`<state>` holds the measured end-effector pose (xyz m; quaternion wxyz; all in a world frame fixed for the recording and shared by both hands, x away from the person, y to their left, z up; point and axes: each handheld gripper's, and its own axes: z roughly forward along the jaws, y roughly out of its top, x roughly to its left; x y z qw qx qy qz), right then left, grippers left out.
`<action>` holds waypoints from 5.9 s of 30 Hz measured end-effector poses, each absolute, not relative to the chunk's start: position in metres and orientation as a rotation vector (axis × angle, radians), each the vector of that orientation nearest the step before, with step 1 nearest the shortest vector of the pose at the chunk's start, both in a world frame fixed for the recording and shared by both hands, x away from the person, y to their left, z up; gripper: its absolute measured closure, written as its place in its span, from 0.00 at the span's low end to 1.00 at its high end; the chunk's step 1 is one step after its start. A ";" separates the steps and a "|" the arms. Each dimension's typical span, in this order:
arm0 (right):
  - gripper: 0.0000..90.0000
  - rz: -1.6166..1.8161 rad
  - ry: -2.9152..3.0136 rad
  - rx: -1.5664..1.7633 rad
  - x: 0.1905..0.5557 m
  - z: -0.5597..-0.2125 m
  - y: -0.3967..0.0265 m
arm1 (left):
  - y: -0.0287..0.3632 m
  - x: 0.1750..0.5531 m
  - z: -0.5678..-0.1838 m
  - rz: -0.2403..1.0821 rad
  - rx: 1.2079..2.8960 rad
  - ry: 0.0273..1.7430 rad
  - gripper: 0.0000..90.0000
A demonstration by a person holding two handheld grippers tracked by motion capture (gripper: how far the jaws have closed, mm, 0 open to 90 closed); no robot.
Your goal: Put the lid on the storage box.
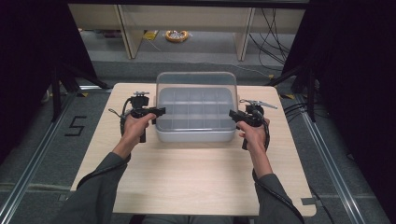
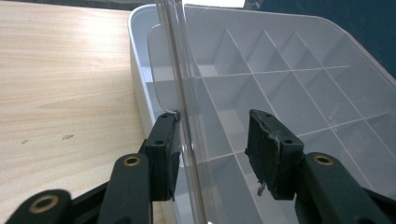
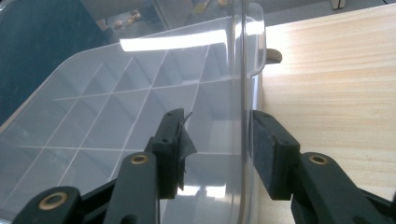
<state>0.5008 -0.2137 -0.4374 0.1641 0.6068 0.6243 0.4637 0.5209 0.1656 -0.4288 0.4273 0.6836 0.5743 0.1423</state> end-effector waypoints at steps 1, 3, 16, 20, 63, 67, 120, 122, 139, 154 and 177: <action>0.64 1.314 1.779 1.737 0.502 -0.439 -0.213 | 0.165 0.521 -0.430 0.359 1.699 1.442 0.60; 0.64 1.295 1.793 1.679 0.505 -0.442 -0.214 | 0.166 0.522 -0.431 0.358 1.703 1.451 0.59; 0.65 1.327 1.765 1.727 0.505 -0.432 -0.215 | 0.164 0.520 -0.419 0.350 1.706 1.444 0.60; 0.65 1.333 1.760 1.721 0.505 -0.431 -0.216 | 0.164 0.518 -0.417 0.348 1.698 1.447 0.60; 0.59 1.357 1.752 1.798 0.507 -0.446 -0.208 | 0.159 0.516 -0.445 0.503 1.843 1.365 0.56; 0.58 1.340 1.745 1.792 0.507 -0.446 -0.206 | 0.159 0.517 -0.446 0.492 1.814 1.374 0.56; 0.57 1.426 1.806 1.739 0.456 -0.450 -0.244 | 0.175 0.427 -0.422 0.296 1.751 1.180 0.39; 0.56 1.429 1.821 1.687 0.454 -0.453 -0.249 | 0.176 0.417 -0.425 0.286 1.761 1.161 0.39; 0.50 1.438 1.846 1.752 0.427 -0.449 -0.238 | 0.172 0.385 -0.447 0.229 1.809 1.104 0.33; 0.40 1.440 1.851 1.724 0.418 -0.446 -0.237 | 0.169 0.376 -0.461 0.205 1.844 1.074 0.26; 0.34 1.404 1.936 1.589 0.386 -0.449 -0.235 | 0.168 0.352 -0.470 0.190 1.866 1.038 0.24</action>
